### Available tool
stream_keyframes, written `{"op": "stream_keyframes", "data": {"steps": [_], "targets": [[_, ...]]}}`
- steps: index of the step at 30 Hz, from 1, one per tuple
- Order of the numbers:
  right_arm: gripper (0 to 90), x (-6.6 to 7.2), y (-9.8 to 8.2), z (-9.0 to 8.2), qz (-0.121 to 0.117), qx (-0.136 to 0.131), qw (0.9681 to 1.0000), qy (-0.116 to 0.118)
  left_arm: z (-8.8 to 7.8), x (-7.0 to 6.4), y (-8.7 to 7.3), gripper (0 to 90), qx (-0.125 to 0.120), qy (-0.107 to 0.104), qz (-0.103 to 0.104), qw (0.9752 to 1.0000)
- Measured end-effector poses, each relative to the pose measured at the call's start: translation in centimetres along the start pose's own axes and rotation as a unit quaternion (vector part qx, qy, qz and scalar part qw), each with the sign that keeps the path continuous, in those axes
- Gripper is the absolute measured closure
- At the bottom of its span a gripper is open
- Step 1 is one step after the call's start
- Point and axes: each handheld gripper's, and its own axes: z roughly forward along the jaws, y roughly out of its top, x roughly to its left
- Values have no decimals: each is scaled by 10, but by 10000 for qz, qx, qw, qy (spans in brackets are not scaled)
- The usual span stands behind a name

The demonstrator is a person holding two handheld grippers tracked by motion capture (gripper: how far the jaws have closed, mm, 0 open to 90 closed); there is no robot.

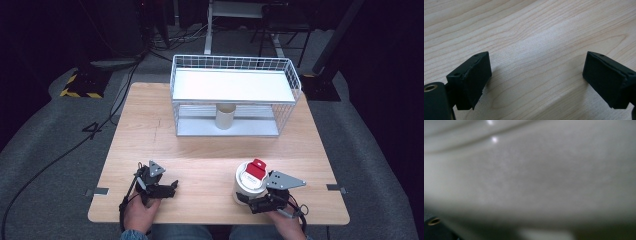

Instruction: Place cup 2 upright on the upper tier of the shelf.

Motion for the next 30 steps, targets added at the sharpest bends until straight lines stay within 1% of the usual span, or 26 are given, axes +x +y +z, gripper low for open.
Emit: {"op": "stream_keyframes", "data": {"steps": [4,10,13,16,23,30], "targets": [[92,-1,8,-2,22,-32,10000,15,0,0,0,91,2,-1,2,10000],[92,-3,22,-7,-73,-51,10000,-13,0,0,0,91,1,0,4,10000],[92,-4,27,-9,-42,36,10000,-40,0,0,0,91,1,0,3,10000],[93,-6,34,-11,32,58,10000,-49,0,0,0,91,2,0,3,10000],[93,-12,50,-17,39,-22,9999,-119,0,0,0,91,2,0,2,10000],[93,-17,70,-21,-10,-92,9997,-210,0,0,0,91,2,-1,2,10000]]}}
